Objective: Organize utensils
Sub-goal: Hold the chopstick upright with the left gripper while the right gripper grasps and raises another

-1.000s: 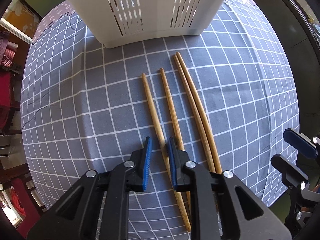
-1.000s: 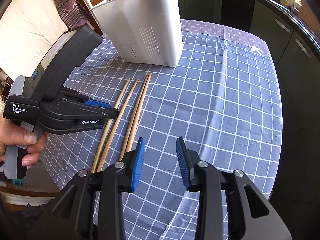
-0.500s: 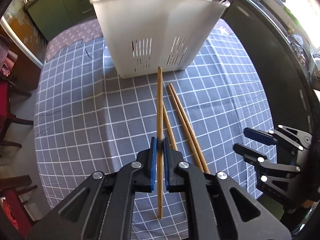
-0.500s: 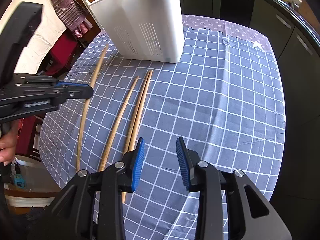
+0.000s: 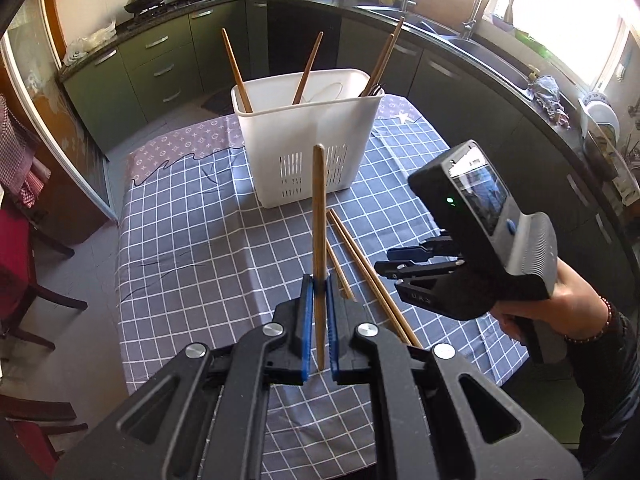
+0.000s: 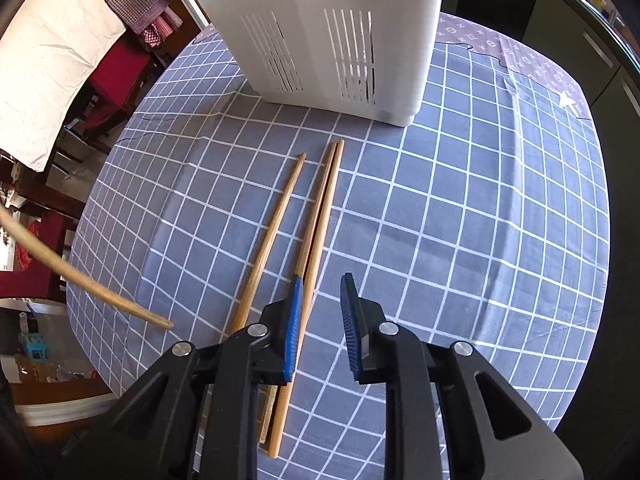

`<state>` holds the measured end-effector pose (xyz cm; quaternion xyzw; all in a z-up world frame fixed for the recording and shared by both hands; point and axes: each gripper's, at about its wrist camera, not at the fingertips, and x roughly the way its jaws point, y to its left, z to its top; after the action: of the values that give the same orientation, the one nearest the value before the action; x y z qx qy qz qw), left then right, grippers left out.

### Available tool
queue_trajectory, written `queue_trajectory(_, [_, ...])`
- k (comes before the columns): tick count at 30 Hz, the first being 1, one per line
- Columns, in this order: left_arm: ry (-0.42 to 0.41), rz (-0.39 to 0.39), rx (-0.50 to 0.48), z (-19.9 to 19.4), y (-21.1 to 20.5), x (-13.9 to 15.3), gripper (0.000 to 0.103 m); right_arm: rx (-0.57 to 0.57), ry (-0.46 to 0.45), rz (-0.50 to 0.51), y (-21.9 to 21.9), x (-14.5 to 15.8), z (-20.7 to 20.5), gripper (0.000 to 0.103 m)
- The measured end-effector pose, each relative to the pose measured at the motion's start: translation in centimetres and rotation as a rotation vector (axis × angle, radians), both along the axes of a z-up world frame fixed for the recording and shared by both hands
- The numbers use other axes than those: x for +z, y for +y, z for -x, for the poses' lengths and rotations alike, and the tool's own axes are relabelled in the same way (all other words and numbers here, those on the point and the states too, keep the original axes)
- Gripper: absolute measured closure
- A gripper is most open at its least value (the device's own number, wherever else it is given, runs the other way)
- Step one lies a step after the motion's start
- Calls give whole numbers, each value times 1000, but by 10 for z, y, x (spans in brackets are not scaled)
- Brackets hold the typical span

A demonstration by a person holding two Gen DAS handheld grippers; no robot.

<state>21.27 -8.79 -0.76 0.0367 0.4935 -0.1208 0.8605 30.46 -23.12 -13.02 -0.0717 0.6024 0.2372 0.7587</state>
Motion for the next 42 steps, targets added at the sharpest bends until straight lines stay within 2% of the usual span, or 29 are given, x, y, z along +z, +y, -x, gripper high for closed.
queue_trajectory(7, [-13, 7, -14, 5, 5, 3, 96, 2, 27, 47, 10, -15, -12, 87])
queue_trajectory(17, [-21, 1, -33, 9, 3, 4, 96, 43, 25, 107, 32, -18, -11, 87])
queue_trajectory(31, [-22, -18, -41, 11, 0, 4, 96, 48, 29, 142, 56, -27, -13, 87])
queue_trajectory(34, [-22, -21, -44, 11, -2, 5, 96, 43, 14, 151, 57, -27, -13, 92])
queue_trajectory(38, [-23, -23, -40, 11, -3, 5, 96, 20, 15, 117, 50, -28, -13, 95])
queue_trajectory(42, [-20, -23, -41, 10, -3, 5, 96, 4, -17, 77, 33, -14, -7, 95])
